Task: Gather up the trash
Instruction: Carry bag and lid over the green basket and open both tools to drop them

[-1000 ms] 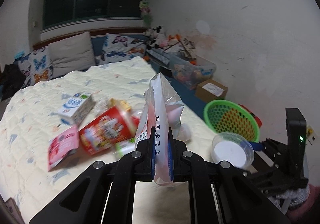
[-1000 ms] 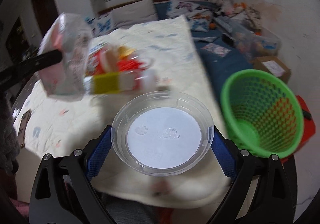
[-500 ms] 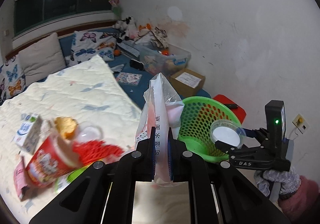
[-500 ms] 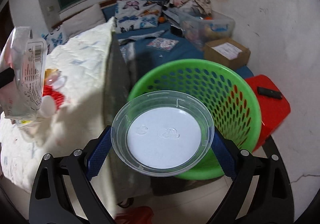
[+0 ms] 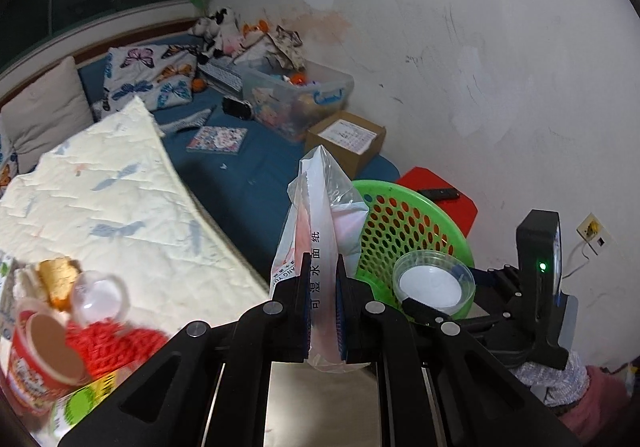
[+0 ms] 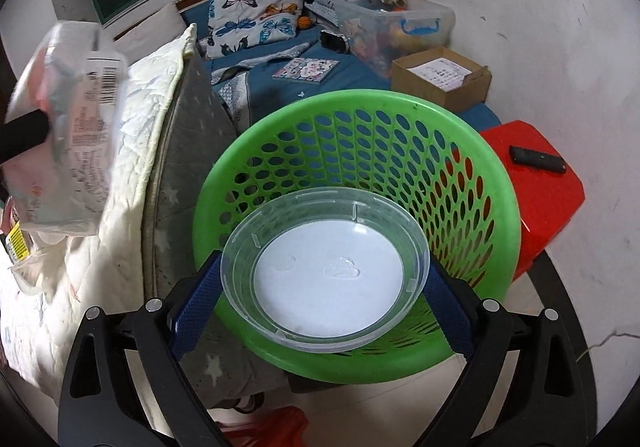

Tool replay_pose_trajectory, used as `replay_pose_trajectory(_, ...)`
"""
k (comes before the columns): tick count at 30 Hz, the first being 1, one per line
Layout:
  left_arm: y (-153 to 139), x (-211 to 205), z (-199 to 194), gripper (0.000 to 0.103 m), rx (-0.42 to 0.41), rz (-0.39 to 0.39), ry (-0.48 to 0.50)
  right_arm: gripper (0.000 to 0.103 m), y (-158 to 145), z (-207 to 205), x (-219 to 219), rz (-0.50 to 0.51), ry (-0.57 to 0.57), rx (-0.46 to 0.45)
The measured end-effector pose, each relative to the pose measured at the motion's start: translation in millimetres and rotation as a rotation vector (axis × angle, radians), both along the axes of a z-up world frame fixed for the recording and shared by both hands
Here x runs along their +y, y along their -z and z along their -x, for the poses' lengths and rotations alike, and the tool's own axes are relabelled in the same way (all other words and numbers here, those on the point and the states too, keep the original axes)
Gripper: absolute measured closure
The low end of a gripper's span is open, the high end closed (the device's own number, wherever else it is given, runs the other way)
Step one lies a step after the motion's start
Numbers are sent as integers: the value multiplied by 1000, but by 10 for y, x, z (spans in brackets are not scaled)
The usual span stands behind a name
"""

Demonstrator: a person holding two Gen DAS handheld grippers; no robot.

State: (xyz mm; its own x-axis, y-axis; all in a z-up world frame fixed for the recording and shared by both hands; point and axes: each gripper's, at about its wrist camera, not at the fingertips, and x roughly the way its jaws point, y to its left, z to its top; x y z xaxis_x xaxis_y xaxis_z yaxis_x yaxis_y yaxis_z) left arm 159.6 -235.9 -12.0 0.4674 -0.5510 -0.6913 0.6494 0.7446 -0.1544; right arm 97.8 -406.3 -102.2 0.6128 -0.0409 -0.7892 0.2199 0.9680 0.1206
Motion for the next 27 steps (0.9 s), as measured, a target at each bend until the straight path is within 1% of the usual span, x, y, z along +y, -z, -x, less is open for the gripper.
replay_pose_trajectory(5, 114, -270, -77, 93, 23, -21, 39, 9, 10, 32, -58, -13, 11, 3)
replay_pose_trajectory(8, 182, -388, -126, 93, 44, -26, 53, 7, 15, 64, -100, -16, 19, -2)
replay_pose_trajectory(17, 316, -618, -262, 93, 77, -38, 75, 6, -10, 176, -167, -31, 33, -17)
replay_pose_trajectory(23, 441, -726, -299, 93, 116, -52, 85, 6, -53, 277, -209, -38, 51, -37)
replay_pose_trajectory(24, 463, -737, -304, 93, 125, -55, 83, 6, -62, 294, -212, -37, 53, -40)
replay_pose_trajectory(27, 493, -755, -310, 80, 128, -56, 82, 6, -100, 352, -230, -40, 63, -51)
